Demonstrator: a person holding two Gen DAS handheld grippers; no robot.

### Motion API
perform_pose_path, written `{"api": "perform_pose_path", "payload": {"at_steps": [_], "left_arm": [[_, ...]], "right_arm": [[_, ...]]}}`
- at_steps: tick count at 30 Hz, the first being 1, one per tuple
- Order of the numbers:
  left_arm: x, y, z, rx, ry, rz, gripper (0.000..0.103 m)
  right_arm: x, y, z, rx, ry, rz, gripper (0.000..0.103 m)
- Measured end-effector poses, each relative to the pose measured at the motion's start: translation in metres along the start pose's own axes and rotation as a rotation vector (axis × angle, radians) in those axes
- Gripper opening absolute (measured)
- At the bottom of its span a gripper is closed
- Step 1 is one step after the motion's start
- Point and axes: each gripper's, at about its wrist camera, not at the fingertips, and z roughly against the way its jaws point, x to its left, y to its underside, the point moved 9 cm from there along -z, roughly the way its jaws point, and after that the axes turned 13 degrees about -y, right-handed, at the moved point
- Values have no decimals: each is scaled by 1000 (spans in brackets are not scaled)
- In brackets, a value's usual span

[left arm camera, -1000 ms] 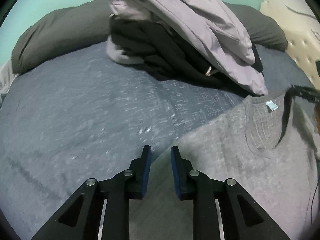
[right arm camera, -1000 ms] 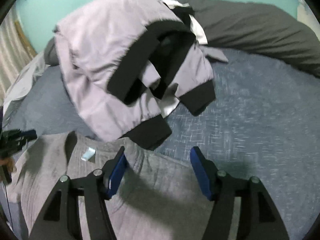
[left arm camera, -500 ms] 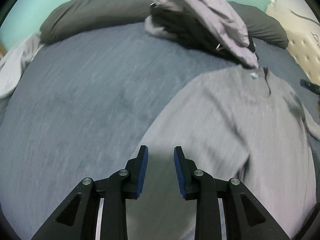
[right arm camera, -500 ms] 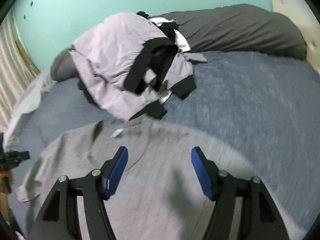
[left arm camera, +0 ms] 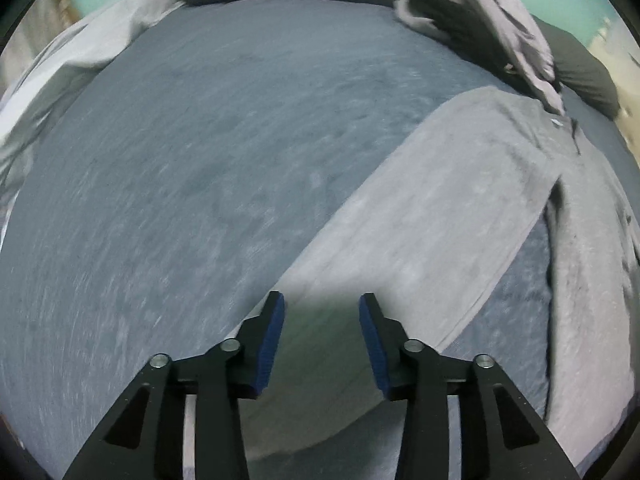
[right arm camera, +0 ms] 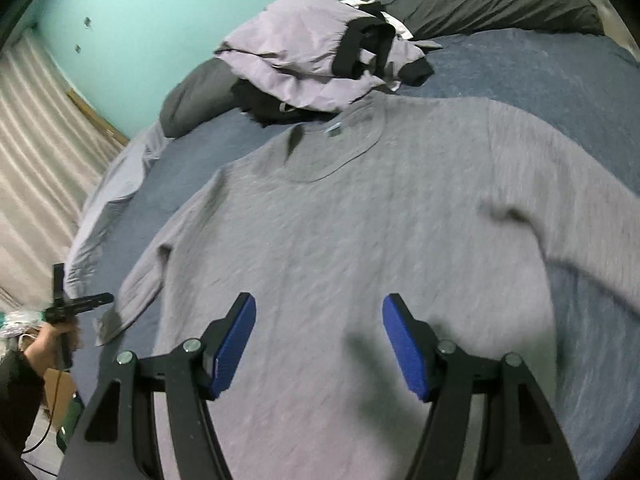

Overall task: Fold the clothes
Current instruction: 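Grasp the sweatshirt sleeve cuff with the left gripper and pull it outward straight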

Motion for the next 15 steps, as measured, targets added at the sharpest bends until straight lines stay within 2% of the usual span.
{"api": "perform_pose_path", "payload": {"at_steps": [4,7,9,15], "left_arm": [[36,28,5,7,-23,69,53],[58,44,8,7,-24,118,56],[69,52,8,10,-21,152,63],[101,71,6,2,-32,253,63]], "right_arm": [[19,27,12,-1,-28,-17,67],[25,41,17,16,-15,-16,67],[25,48,21,20,1,-25,67],[29,61,36,15,35,-42,67]]}}
